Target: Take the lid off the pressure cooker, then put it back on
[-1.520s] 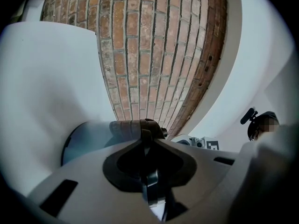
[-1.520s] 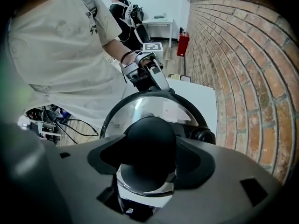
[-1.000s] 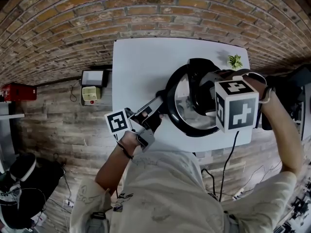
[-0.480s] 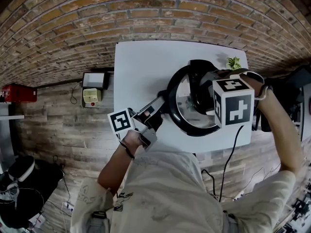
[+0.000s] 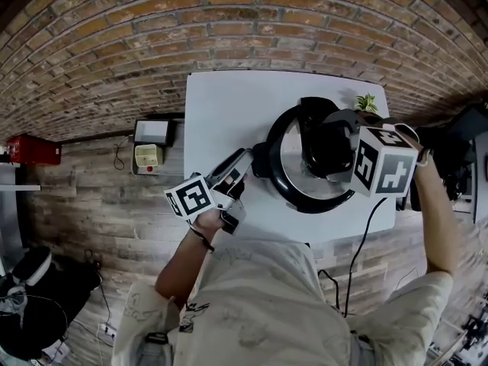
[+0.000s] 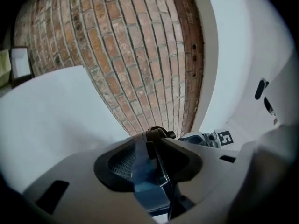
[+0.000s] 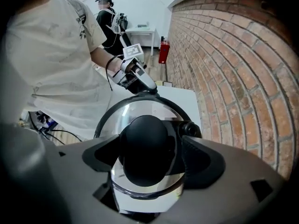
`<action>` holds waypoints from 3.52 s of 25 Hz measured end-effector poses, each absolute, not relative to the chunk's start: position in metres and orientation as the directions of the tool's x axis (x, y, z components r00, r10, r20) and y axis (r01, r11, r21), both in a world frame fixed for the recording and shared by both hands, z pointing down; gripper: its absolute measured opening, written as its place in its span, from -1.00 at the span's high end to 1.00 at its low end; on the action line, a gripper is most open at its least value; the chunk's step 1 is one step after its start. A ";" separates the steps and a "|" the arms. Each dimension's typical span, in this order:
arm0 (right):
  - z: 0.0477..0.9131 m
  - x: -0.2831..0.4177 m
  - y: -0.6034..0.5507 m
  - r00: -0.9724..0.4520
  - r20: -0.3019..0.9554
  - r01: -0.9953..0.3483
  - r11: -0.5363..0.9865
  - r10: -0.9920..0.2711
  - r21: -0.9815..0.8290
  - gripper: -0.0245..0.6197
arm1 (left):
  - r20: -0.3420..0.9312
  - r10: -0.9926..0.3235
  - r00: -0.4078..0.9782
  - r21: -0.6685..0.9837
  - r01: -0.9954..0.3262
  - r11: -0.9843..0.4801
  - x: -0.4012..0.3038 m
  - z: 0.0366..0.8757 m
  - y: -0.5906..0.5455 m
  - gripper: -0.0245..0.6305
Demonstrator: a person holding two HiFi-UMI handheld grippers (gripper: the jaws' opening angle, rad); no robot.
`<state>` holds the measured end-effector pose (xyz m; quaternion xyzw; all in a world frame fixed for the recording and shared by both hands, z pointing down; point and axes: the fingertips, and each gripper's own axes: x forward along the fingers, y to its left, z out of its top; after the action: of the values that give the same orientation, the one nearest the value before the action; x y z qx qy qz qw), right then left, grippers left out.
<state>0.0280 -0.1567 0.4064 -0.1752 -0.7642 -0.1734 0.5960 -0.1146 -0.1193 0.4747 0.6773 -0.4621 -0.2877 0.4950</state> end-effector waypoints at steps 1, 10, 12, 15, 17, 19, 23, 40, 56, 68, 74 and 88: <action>0.403 0.027 -0.157 -0.270 0.961 0.452 0.888 0.053 0.078 -0.35 | 0.084 -0.916 0.391 0.913 -0.398 -0.086 -0.119 0.473 -0.119 0.38; 0.374 0.025 -0.138 -0.621 0.784 0.200 0.966 -0.004 0.163 -0.35 | 0.146 -0.961 0.236 0.569 -0.814 -0.114 -0.142 0.438 -0.108 0.38; 0.367 0.026 -0.136 -0.698 0.714 0.127 0.973 -0.049 0.191 -0.35 | 0.134 -0.969 0.209 0.480 -0.869 -0.121 -0.144 0.428 -0.107 0.38; 0.355 0.029 -0.140 -0.801 0.579 -0.019 0.974 -0.150 0.225 -0.35 | 0.110 -0.982 0.154 0.361 -0.927 -0.105 -0.147 0.414 -0.105 0.38; 0.351 0.031 -0.141 -0.836 0.504 -0.112 0.967 -0.217 0.230 -0.35 | 0.088 -0.989 0.115 0.299 -0.951 -0.084 -0.151 0.406 -0.103 0.38; 0.347 0.035 -0.142 -0.860 0.425 -0.203 0.953 -0.283 0.223 -0.35 | 0.069 -0.994 0.083 0.246 -0.967 -0.063 -0.154 0.400 -0.102 0.38; 0.346 0.059 -0.148 -0.849 0.288 -0.421 0.896 -0.444 0.142 -0.35 | 0.044 -0.998 0.043 0.165 -0.986 -0.035 -0.157 0.391 -0.099 0.38; 0.374 0.145 -0.164 -0.526 0.115 -0.851 0.520 -0.843 -0.077 -0.34 | 0.036 -0.999 0.016 -0.081 -0.997 -0.019 -0.142 0.389 -0.093 0.42; 0.376 0.148 -0.162 -0.503 0.111 -0.864 0.503 -0.857 -0.032 0.35 | 0.036 -0.999 -0.021 -0.085 -0.996 0.017 -0.145 0.392 -0.091 0.77; 0.379 0.151 -0.165 -0.433 0.129 -0.898 0.439 -0.892 0.021 0.88 | 0.042 -0.999 -0.002 -0.073 -0.997 -0.001 -0.143 0.393 -0.091 0.88; 0.381 0.151 -0.165 -0.428 0.140 -0.900 0.435 -0.893 0.022 0.88 | 0.045 -0.999 -0.005 -0.069 -0.998 0.002 -0.144 0.395 -0.091 0.88; 0.378 0.148 -0.166 -0.430 0.130 -0.897 0.439 -0.893 0.050 0.87 | 0.044 -0.999 0.002 -0.068 -0.998 -0.005 -0.143 0.395 -0.092 0.88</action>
<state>0.1482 -0.1660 0.3784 0.5294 -0.8455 0.0132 0.0686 -0.1432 -0.0919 0.3955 0.7079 -0.7051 0.0396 -0.0083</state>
